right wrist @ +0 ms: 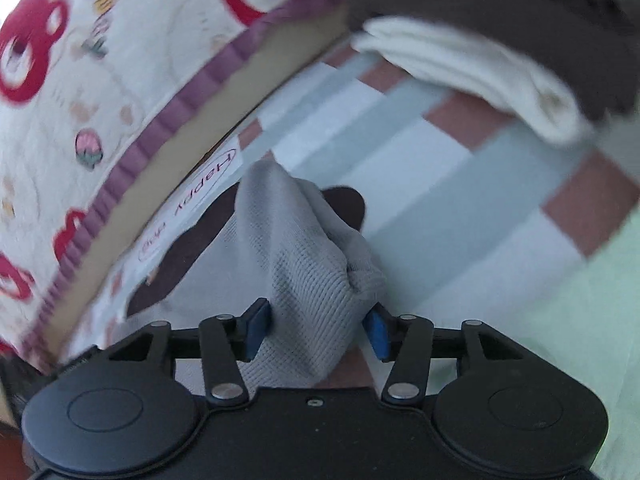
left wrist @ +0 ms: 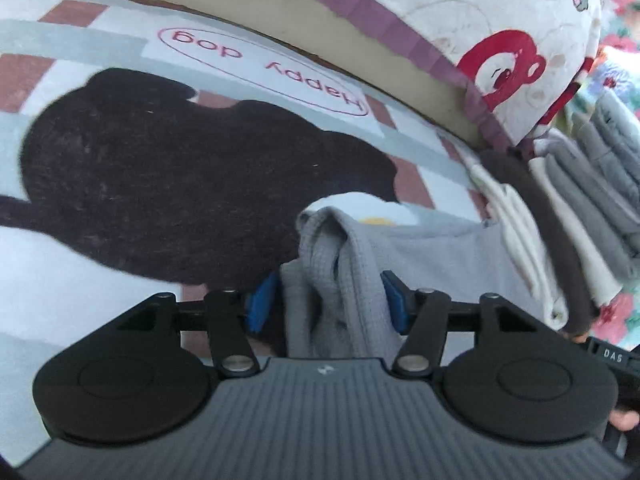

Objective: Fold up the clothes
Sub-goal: 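Lift the folded shirt with both grippers and carry it toward the clothes stack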

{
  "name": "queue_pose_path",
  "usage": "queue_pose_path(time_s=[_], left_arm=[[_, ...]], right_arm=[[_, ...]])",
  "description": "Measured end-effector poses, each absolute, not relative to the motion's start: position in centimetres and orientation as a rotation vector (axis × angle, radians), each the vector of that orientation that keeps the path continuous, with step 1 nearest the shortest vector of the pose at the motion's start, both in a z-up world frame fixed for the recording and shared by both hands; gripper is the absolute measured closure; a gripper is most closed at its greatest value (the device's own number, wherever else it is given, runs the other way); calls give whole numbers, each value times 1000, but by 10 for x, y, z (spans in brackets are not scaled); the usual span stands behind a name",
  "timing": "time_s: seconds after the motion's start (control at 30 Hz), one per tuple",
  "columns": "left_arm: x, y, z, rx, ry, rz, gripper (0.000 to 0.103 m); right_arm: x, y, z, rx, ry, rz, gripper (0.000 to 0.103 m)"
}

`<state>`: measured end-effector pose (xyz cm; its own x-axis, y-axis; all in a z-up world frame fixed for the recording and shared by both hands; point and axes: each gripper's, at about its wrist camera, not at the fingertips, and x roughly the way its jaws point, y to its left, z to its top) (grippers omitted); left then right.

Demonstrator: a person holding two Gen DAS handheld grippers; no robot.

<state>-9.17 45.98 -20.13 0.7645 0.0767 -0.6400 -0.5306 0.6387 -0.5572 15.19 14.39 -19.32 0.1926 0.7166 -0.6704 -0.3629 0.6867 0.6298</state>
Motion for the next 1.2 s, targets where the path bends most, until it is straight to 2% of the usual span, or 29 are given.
queue_pose_path(time_s=[0.13,0.17,0.2,0.27,0.47,0.7,0.97,1.1,1.2], left_arm=[[-87,466,-215,-949,553,296,50],[-84,464,-213,-902,576,298,64],[-81,461,-211,-856,600,300,73],[-75,451,-201,-733,636,321,81],[-80,384,-139,-335,609,384,83],[-67,361,-49,-172,550,356,83],[73,338,121,42,353,189,83],[161,323,198,109,295,109,83],[225,305,234,129,270,27,83]], right_arm=[[166,153,-204,424,1145,818,39],[170,158,-208,444,1146,832,44],[170,162,-208,444,1129,858,61],[163,166,-198,403,1054,934,71],[94,153,-131,183,769,1097,73],[66,116,-56,176,606,1137,74],[122,77,82,217,265,1000,74],[171,66,136,281,167,876,74],[203,51,151,365,139,753,73]])
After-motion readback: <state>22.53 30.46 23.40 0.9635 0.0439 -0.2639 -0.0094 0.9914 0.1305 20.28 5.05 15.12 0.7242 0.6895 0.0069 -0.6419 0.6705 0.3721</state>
